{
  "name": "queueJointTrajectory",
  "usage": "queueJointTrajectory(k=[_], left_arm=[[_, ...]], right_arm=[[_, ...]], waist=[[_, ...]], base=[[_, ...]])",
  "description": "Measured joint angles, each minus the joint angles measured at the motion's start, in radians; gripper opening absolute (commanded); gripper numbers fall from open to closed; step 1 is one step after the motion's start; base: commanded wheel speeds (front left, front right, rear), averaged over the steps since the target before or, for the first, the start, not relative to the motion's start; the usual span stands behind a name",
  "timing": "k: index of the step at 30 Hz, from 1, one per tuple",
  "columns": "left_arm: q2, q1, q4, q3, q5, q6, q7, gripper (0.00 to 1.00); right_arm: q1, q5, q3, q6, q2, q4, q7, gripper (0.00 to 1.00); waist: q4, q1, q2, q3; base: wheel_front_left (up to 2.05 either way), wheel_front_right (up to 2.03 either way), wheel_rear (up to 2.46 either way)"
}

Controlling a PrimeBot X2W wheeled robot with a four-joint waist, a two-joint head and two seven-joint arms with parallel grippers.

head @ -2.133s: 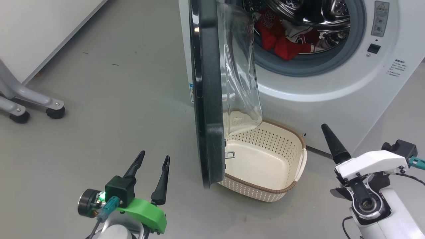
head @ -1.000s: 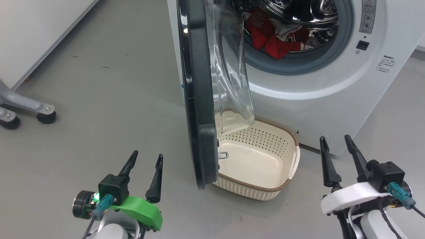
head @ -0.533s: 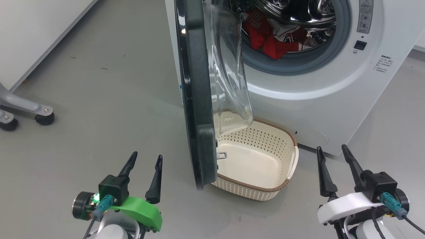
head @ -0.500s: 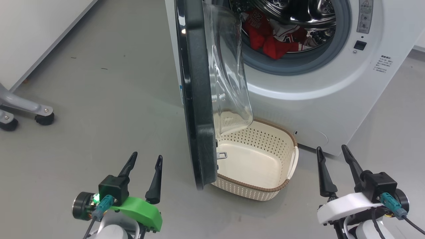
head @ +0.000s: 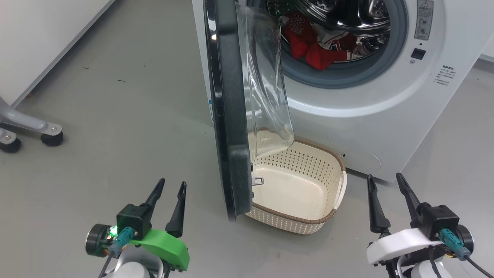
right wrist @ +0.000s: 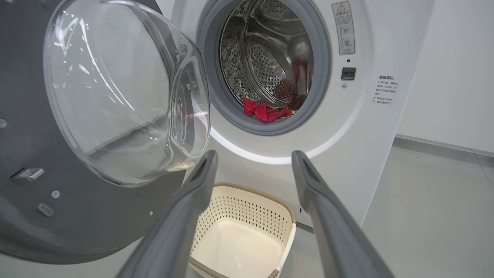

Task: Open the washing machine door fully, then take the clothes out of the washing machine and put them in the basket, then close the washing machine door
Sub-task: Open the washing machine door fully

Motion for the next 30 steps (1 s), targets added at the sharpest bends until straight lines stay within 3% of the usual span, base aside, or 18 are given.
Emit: queueJointTrajectory(k=[12, 25, 30], left_arm=[[0.002, -0.001, -0.038, 0.0, 0.002, 0.0, -0.006, 0.0], [0.005, -0.106, -0.291, -0.001, 0.067, -0.003, -0.038, 0.0], [0.004, -0.145, -0.406, -0.032, 0.096, -0.022, -0.038, 0.0]], right_arm=[[0.005, -0.028, -0.016, 0.016, 0.022, 0.0, 0.0, 1.0], [0.015, -0.044, -0.031, 0.033, 0.037, 0.001, 0.0, 1.0], [0.018, -0.048, -0.038, 0.042, 0.043, 0.003, 0.0, 1.0]], waist=[[0.003, 0.0, 0.0, -0.003], [0.011, 0.0, 0.0, -0.006], [0.011, 0.0, 0.0, -0.007]], base=[[0.0, 0.0, 0.0], [0.0, 0.0, 0.0], [0.0, 0.0, 0.0]])
